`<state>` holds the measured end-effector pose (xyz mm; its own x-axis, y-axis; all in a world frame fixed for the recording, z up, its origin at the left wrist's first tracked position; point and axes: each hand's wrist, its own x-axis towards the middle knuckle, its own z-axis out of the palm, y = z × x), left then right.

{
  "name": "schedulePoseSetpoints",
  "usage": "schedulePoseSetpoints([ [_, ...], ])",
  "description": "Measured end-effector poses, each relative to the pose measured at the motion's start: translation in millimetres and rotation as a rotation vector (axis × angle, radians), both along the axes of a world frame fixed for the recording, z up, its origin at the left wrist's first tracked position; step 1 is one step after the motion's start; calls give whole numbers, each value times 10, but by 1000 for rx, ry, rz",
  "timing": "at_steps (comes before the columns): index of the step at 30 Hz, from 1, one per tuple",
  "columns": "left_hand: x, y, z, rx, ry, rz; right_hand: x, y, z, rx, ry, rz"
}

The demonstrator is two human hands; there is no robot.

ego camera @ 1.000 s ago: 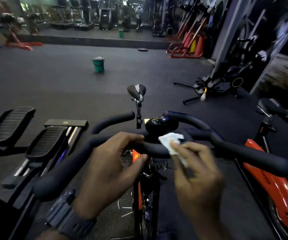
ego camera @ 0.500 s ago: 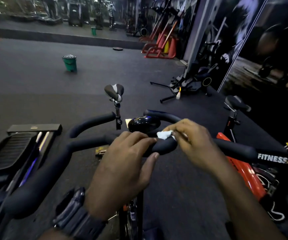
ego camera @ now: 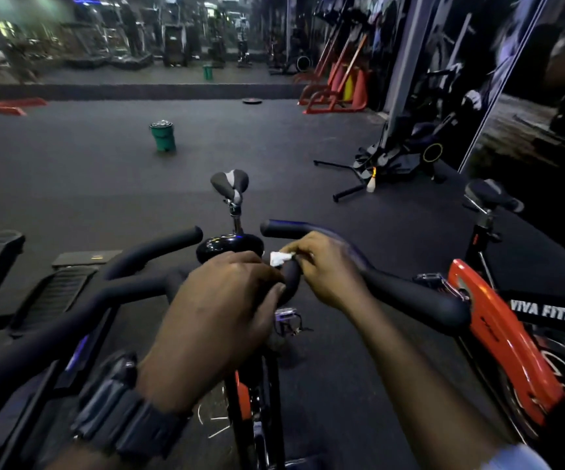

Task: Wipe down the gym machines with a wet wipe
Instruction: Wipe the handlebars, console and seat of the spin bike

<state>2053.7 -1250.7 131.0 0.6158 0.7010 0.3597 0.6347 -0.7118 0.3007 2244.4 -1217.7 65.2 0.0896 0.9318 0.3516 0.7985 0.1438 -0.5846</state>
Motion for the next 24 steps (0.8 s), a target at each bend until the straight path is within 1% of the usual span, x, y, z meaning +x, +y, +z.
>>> schedulePoseSetpoints([
  [1, -6, -3, 6, -11, -1, 18, 24, 75, -36, -29, 21, -28],
  [2, -10, 0, 9, -16, -6, 37, 33, 85, -53, -13, 41, -40],
  [5, -38, -19, -21, -30, -34, 52, -12, -244, -68, 160, 159, 45],
  [7, -43, -25, -51, -24, -50, 42, -36, -391, -110, 213, 215, 72],
  [11, -36, 39, -57, -41, -72, 7, -8, 36, -305, 174, 134, -156],
  [14, -27, 47, -66, -46, -87, 14, -95, -28, -338, 179, 218, -252],
  [15, -19, 50, -67, -43, -100, 22, -159, -183, -297, 190, 264, -227],
  [17, -8, 28, -65, -37, -115, 45, -284, -533, -174, 237, 359, -111],
  [18, 2, 0, -61, -32, -108, 62, -327, -693, -100, 270, 369, -43],
  [19, 21, -36, -48, -22, -93, 83, -353, -812, -20, 303, 338, 12],
  [20, 38, -73, -39, -9, -77, 107, -366, -867, 51, 314, 248, 43],
  [21, 54, -100, -31, 3, -62, 134, -360, -884, 114, 298, 113, 61],
  [22, 91, -129, -21, 20, -49, 165, -327, -866, 181, 263, -44, 77],
  [23, 136, -155, -14, 39, -38, 198, -294, -841, 273, 183, -193, 85],
  [24, 195, -187, -6, 60, -30, 232, -253, -818, 389, 99, -284, 113],
])
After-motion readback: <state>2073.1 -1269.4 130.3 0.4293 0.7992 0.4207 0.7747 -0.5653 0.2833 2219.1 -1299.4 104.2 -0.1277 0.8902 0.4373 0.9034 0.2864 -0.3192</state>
